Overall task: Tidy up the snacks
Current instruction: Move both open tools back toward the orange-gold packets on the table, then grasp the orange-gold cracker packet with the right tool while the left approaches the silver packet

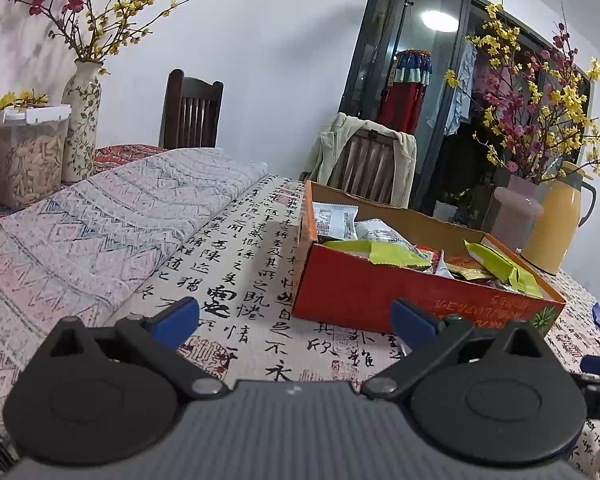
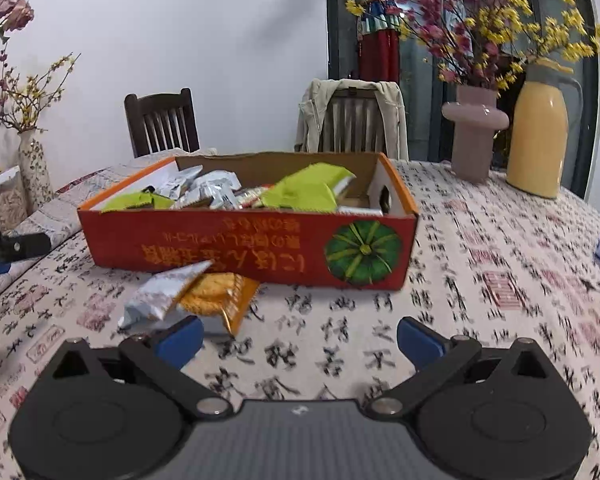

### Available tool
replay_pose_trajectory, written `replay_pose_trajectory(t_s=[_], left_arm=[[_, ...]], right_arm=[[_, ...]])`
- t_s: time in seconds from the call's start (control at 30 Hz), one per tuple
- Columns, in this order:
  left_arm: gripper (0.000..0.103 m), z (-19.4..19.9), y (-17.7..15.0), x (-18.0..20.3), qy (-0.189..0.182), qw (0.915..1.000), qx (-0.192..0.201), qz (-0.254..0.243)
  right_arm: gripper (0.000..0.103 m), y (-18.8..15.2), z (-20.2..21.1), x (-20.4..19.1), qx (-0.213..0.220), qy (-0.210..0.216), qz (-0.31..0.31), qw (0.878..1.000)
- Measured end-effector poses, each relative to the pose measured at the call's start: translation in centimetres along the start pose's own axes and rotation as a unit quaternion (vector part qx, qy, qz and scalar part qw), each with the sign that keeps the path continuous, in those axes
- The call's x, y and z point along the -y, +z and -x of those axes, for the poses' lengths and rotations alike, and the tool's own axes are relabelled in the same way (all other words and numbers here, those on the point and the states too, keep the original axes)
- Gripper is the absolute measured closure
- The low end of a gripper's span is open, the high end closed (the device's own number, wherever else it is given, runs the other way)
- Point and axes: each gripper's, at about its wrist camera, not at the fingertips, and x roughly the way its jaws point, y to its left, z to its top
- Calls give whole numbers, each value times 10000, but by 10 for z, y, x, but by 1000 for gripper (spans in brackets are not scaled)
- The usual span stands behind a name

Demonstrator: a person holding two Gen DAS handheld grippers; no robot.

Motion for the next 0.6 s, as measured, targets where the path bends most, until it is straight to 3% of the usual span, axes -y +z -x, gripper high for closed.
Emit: replay_pose_trajectory(t_s=[0.27, 0.6], left_arm=[[0, 0, 0, -1, -30, 10000, -19, 37], [0, 1, 0, -3, -102, 9999, 10, 113]], right_arm=[[0, 20, -31, -21, -278, -309, 51, 9991], [0, 27, -62, -59, -549, -54, 130, 9984]])
